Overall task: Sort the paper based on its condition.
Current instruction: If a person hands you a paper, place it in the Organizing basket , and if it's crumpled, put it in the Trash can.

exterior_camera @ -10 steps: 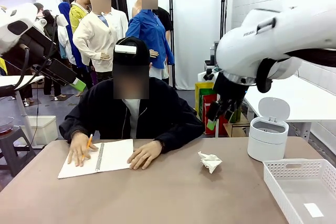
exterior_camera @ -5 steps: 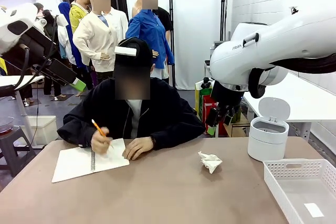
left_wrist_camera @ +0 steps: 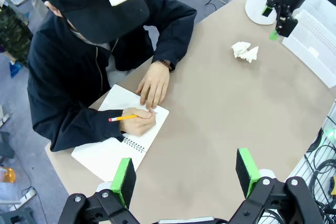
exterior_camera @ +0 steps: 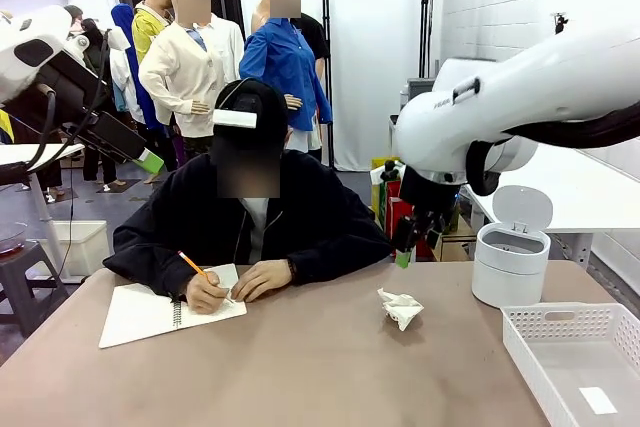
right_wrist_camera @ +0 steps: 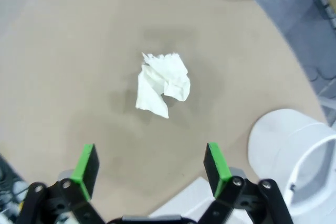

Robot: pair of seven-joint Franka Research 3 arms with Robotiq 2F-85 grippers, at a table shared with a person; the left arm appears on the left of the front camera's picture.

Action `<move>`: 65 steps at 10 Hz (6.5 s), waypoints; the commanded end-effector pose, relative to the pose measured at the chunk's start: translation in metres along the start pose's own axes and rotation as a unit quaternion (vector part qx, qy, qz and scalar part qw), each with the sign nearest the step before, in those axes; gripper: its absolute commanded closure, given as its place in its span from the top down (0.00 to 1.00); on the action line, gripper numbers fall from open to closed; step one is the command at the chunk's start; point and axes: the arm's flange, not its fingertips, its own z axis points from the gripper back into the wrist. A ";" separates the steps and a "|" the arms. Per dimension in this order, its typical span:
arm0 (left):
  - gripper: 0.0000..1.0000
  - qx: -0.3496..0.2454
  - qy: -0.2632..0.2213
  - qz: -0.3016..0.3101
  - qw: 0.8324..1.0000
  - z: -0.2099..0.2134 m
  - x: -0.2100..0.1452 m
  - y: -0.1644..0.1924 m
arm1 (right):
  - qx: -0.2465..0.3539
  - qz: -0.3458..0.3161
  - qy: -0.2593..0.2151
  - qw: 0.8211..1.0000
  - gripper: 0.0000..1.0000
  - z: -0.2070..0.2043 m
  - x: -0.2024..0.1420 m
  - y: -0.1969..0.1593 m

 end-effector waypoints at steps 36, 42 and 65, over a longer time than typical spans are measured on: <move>1.00 0.000 -0.001 0.001 1.000 0.000 0.000 0.001 | 0.022 0.047 0.072 0.996 0.05 -0.017 0.027 0.034; 1.00 0.000 -0.001 0.001 1.000 0.000 0.000 0.001 | -0.104 -0.055 -0.011 0.993 0.05 0.108 -0.006 -0.011; 1.00 0.000 -0.001 0.001 1.000 0.000 0.000 0.001 | -0.183 -0.119 0.046 0.975 0.05 0.015 -0.047 -0.160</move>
